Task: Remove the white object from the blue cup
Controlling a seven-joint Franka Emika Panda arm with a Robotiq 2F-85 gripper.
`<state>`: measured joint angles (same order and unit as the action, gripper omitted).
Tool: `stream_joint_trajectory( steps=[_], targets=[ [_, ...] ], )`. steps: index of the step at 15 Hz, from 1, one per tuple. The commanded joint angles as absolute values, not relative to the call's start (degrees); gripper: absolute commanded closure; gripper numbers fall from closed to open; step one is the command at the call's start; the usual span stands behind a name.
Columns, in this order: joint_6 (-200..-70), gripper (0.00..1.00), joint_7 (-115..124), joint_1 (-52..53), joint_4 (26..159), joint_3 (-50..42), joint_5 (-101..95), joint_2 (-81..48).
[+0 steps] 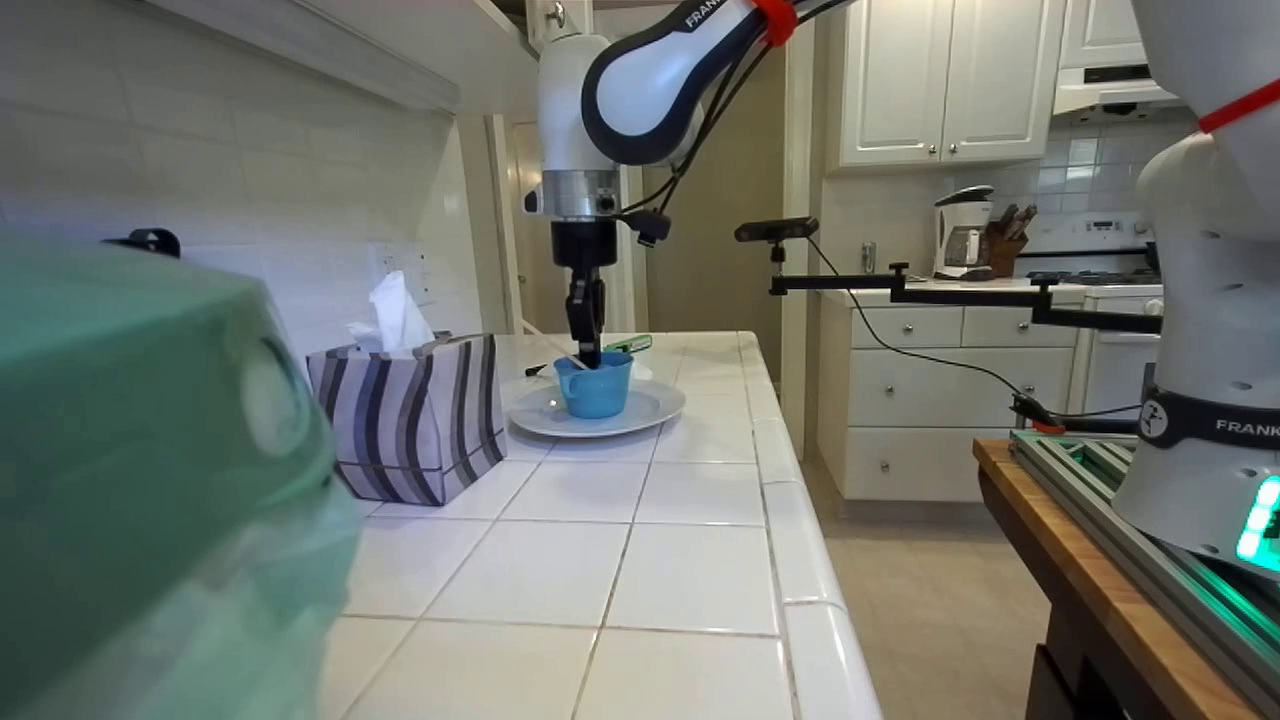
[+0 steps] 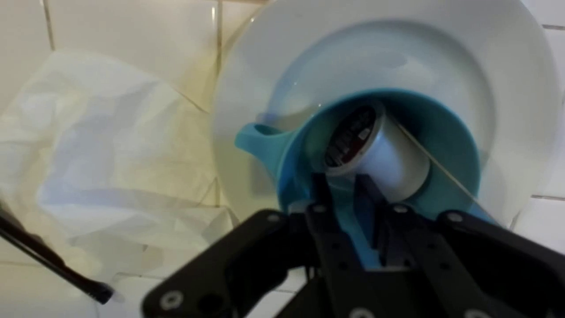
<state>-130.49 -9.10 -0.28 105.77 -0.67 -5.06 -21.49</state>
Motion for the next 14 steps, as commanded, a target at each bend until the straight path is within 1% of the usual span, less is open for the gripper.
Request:
stream_joint_trajectory(
  steps=[1,3,4,6,8,9,10,11,14],
  targets=[
    [-128.79,0.45,-7.74,-0.29,105.29,-0.92,-6.02,-20.60],
    [-128.12,0.31,-6.55,-0.20,105.57,-1.31,-6.11,-19.84],
    [-127.93,0.32,-5.77,-0.15,105.75,-1.48,-6.09,-19.49],
    [-127.43,0.29,-4.38,-0.05,105.97,-1.64,-5.91,-19.01],
    [-126.62,0.37,-2.47,0.21,106.22,-1.59,-5.67,-18.68],
    [-126.35,0.38,-1.18,0.49,106.40,-1.55,-5.64,-18.52],
    [-126.36,0.46,0.14,0.73,106.60,-1.49,-5.53,-18.41],
    [-126.29,0.42,1.49,1.02,106.70,-1.38,-5.39,-18.39],
    [-127.56,0.43,5.58,1.98,106.92,-1.16,-4.97,-18.72]
  ],
)
